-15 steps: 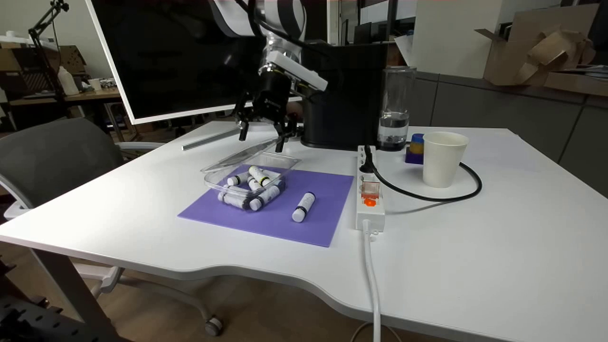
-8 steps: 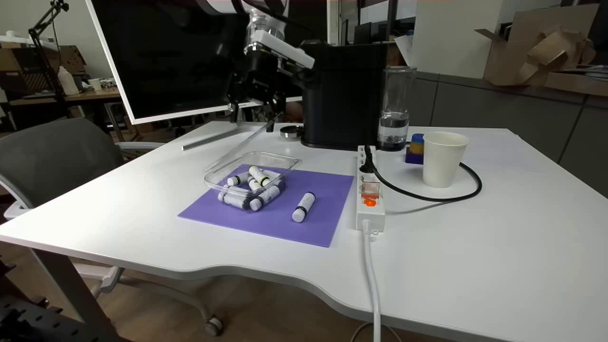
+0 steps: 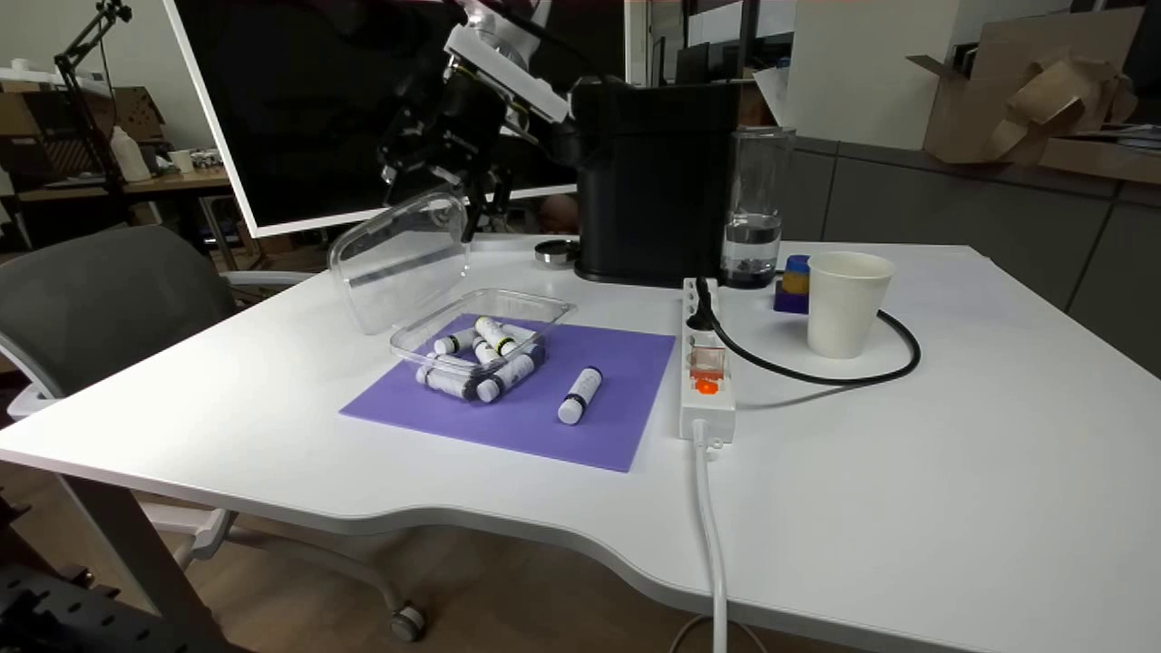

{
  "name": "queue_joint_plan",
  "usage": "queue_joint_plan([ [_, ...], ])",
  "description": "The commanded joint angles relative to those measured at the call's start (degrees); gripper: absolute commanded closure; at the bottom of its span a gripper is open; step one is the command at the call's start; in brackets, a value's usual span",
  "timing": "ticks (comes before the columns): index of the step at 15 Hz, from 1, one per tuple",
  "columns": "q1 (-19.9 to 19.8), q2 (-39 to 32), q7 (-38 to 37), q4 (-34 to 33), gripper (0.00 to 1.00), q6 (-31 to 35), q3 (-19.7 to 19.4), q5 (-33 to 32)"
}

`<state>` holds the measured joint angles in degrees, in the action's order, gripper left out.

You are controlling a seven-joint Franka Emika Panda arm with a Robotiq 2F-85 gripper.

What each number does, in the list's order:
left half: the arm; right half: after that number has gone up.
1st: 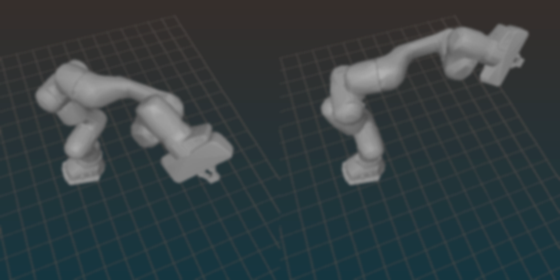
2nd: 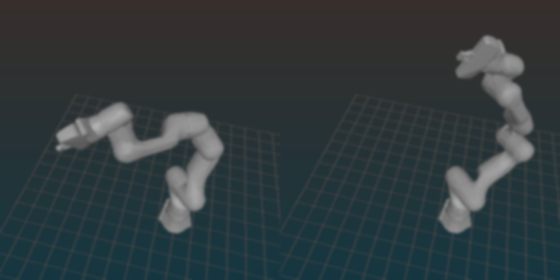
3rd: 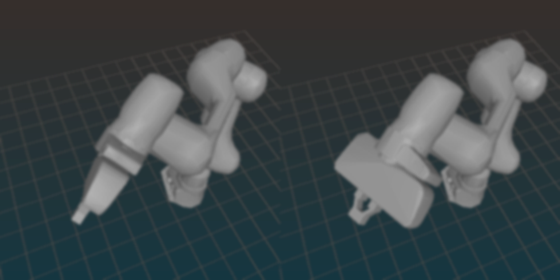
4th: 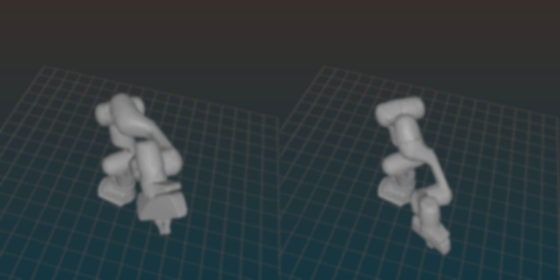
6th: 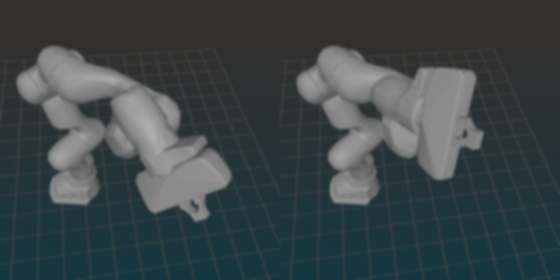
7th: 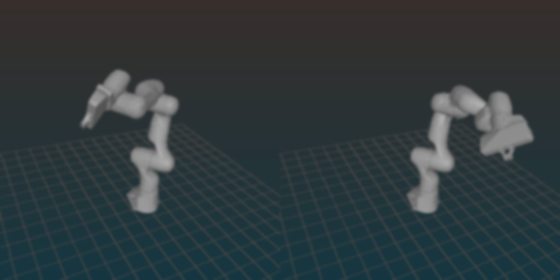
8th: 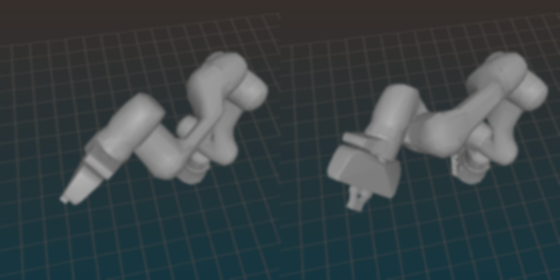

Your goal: Open the lid of the clear container

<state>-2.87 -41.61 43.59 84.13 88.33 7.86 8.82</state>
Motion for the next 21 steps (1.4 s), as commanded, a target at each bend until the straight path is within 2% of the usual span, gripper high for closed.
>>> queue_joint_plan([
  [1,-0.07,1.66,-3.42,1.84,0.00,5.97,0.41,3.31],
  [8,1.21,6.76,-1.38,11.54,0.00,32.09,1.85,2.53],
  [15,1.57,13.43,-4.03,17.53,0.00,35.78,2.86,2.85],
  [18,1.94,17.84,-2.36,21.69,0.00,41.37,2.79,1.37],
  [21,3.12,22.39,-6.47,25.11,0.00,42.65,2.06,0.39],
])
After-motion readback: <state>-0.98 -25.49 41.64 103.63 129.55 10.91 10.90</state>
